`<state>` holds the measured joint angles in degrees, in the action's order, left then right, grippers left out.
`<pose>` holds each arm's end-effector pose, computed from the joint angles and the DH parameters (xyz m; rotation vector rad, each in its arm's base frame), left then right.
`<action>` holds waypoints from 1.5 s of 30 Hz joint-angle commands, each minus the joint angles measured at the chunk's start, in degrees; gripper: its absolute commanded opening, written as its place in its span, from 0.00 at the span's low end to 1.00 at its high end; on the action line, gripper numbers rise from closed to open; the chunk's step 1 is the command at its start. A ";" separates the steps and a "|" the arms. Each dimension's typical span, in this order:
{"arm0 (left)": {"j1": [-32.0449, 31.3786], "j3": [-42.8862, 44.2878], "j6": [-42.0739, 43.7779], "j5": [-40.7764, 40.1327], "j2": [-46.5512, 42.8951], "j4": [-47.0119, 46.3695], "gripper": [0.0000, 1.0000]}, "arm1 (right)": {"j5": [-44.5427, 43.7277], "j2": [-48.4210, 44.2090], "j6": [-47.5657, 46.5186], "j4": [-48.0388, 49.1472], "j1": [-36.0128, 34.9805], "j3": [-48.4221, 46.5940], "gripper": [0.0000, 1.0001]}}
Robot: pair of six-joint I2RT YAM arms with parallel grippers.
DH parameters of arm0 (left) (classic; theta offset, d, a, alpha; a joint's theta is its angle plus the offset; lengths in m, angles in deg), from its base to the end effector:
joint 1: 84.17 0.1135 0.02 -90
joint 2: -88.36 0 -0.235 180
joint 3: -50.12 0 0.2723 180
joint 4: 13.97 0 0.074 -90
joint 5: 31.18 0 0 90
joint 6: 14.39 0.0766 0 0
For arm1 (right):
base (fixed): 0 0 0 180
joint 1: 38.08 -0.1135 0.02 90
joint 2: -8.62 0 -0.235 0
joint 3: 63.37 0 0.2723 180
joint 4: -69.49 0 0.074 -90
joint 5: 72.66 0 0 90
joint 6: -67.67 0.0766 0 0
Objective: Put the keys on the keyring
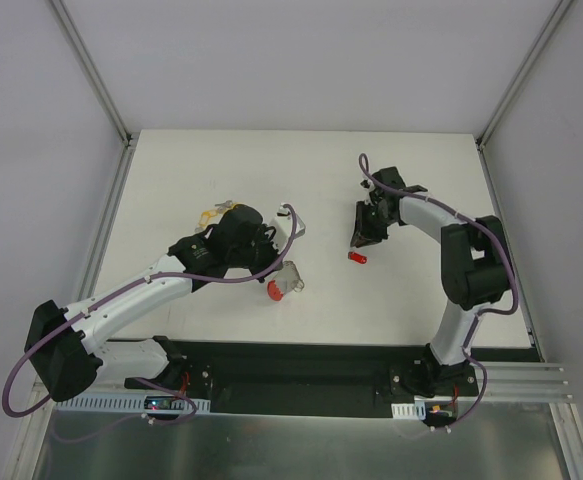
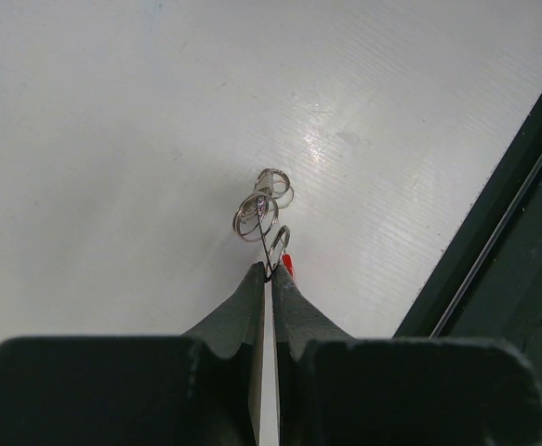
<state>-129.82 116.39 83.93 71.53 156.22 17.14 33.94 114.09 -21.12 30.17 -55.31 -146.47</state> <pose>0.2178 -0.2469 0.2433 1.1103 1.8874 -0.6128 0.3798 0.1407 0.1066 -0.4673 2.6191 0.4903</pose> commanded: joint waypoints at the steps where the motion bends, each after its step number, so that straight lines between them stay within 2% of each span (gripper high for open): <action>1: 0.38 1.57 0.38 -1.46 -0.44 1.49 0.00 | 1.07 1.58 -0.42 -1.97 0.36 -2.67 0.22; 16: 0.38 1.48 0.30 -1.55 -0.88 1.49 0.00 | 2.65 4.13 -0.60 -1.98 0.80 -2.49 0.18; 19: 0.38 1.48 0.30 -1.55 -0.97 1.49 0.00 | 2.82 4.04 -0.51 -1.89 0.80 -2.23 0.16; 25: 0.38 1.48 0.38 -1.55 -0.97 1.49 0.00 | 3.35 3.16 -0.42 -1.54 0.97 -1.79 0.01; 27: 0.38 1.48 0.30 -1.55 -1.06 1.49 0.00 | 3.79 2.38 -0.42 -1.19 0.97 -1.44 0.01; 33: 0.39 1.57 0.30 -0.76 -1.06 1.49 0.00 | 5.19 -4.74 -0.86 4.08 0.54 3.12 0.01; 40: 0.38 1.57 1.70 0.03 -1.58 1.49 0.00 | 2.74 -16.95 -10.17 12.78 -3.68 11.65 0.02; 45: 0.38 1.57 3.02 1.52 -2.55 1.49 0.00 | -2.79 -27.83 -18.68 18.05 -10.62 18.23 0.01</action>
<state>-129.82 116.39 85.17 71.79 155.91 17.70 35.30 94.36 -31.22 41.73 -61.59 -132.28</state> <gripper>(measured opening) 0.012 0.016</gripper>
